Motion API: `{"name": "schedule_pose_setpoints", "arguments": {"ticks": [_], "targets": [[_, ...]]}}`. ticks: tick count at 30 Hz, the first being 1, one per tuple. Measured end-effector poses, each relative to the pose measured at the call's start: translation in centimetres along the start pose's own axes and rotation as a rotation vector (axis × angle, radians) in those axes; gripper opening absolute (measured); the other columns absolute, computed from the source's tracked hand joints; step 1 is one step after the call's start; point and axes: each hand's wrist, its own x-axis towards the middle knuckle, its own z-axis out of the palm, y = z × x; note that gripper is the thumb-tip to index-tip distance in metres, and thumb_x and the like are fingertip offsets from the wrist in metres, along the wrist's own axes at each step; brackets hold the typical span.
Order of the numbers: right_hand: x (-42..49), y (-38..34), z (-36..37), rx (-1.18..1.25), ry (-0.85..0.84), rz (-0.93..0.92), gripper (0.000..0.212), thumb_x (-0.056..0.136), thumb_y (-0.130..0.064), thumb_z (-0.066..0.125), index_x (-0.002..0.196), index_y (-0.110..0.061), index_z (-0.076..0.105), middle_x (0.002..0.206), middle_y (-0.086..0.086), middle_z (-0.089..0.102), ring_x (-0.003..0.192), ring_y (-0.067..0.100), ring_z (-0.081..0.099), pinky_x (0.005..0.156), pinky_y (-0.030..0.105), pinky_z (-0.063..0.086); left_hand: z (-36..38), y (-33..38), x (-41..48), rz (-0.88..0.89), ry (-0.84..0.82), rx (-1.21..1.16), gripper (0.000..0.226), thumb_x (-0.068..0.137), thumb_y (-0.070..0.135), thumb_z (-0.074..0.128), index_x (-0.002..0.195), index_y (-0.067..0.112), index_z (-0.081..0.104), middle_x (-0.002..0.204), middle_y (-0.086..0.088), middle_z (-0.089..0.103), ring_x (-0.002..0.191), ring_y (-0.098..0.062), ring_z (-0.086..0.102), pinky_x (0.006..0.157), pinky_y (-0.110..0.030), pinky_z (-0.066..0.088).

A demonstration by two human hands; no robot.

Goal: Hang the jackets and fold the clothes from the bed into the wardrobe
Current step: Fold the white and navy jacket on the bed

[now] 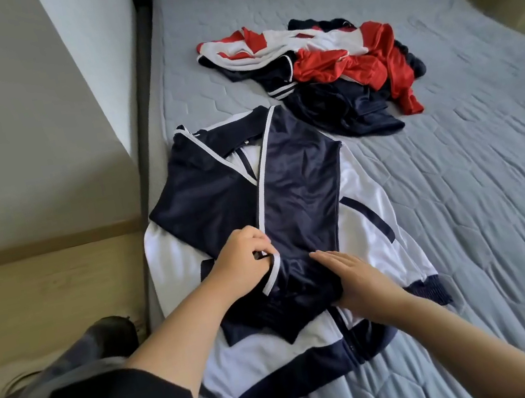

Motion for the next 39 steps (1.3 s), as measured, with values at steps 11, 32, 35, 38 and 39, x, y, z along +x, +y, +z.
{"name": "schedule_pose_setpoints", "arguments": {"ticks": [11,32,35,38,39], "targets": [[1.4,-0.9,0.0,0.745,0.251,0.77,0.021,0.096,-0.016,0.053,0.094,-0.001,0.068,0.074,0.004,0.065,0.068,0.015,0.058,0.07,0.031,0.05,1.5,0.9,2.5,-0.326,0.027,0.035,0.053,0.095,0.03,0.051,0.05,0.015,0.027,0.049,-0.001,0.029,0.05,-0.019,0.03,0.049,-0.033,0.022],[2.6,-3.5,-0.3,0.134,-0.127,0.182,0.086,0.072,-0.043,0.074,0.144,-0.024,0.031,0.153,-0.009,0.027,0.141,0.008,0.024,0.113,0.02,0.022,2.0,-0.1,4.0,-0.474,-0.108,0.058,0.056,0.094,0.042,0.049,0.049,0.009,0.037,0.051,-0.005,0.037,0.05,-0.019,0.04,0.044,-0.028,0.027],[3.3,-3.3,0.0,0.207,-0.01,0.221,0.051,0.081,-0.019,0.061,0.131,-0.022,0.049,0.131,-0.006,0.055,0.121,0.007,0.048,0.098,0.017,0.035,1.9,-0.3,3.9,-0.488,-0.084,0.009,0.055,0.092,0.043,0.052,0.049,0.014,0.034,0.048,0.001,0.037,0.043,-0.014,0.038,0.037,-0.022,0.027],[4.0,-2.4,-0.8,0.522,0.122,0.374,0.011,0.089,-0.014,0.06,0.095,-0.023,0.063,0.08,-0.01,0.063,0.074,-0.001,0.056,0.069,0.019,0.042,1.6,-0.5,4.0,-0.454,-0.044,-0.048,0.054,0.091,0.042,0.055,0.05,0.017,0.031,0.046,0.003,0.032,0.044,-0.014,0.034,0.043,-0.025,0.026],[4.2,-1.9,-1.2,0.684,0.132,0.425,0.006,0.091,-0.016,0.06,0.089,-0.021,0.063,0.074,-0.008,0.061,0.068,0.002,0.056,0.065,0.02,0.044,1.4,-0.6,4.0,-0.425,-0.023,-0.059,0.054,0.092,0.041,0.056,0.051,0.017,0.03,0.046,0.003,0.03,0.047,-0.015,0.032,0.046,-0.028,0.025]]}}
